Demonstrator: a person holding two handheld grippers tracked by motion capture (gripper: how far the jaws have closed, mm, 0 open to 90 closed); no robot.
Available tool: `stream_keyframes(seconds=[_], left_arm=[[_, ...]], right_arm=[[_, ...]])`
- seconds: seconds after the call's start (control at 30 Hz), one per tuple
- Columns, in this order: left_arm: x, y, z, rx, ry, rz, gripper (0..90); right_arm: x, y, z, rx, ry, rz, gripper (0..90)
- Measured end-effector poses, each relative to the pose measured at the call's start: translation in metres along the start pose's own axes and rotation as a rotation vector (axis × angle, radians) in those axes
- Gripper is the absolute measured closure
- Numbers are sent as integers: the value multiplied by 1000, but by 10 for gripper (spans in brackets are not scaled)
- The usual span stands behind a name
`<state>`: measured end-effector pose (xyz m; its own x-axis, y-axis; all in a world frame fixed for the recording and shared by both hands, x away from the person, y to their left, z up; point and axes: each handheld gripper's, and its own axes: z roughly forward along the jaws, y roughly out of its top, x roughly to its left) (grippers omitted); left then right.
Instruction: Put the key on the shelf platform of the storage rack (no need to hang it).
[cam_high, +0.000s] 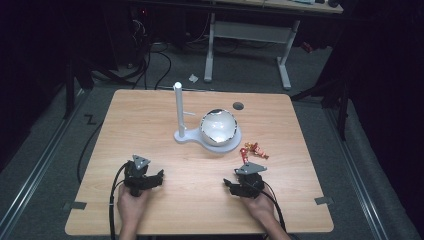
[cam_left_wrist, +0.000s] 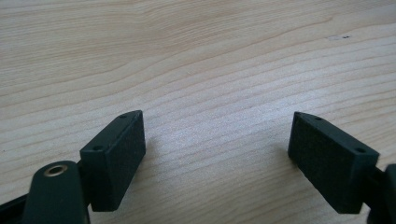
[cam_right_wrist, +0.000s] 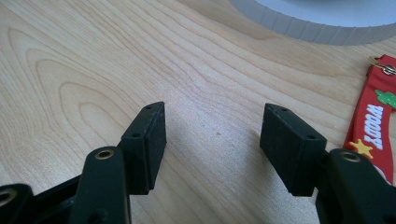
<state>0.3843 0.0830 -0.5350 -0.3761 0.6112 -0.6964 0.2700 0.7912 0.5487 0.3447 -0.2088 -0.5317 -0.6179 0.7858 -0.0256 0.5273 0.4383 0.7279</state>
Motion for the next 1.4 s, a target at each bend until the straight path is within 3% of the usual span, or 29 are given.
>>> stream_keyframes(seconds=[1.1, 1.4], left_arm=[[1, 0, 0, -1, -7, 13, 192], [1, 0, 0, -1, -6, 10, 192]], right_arm=[[0, 1, -2, 20, -6, 6, 387], [-5, 2, -16, -25, -20, 9, 346]])
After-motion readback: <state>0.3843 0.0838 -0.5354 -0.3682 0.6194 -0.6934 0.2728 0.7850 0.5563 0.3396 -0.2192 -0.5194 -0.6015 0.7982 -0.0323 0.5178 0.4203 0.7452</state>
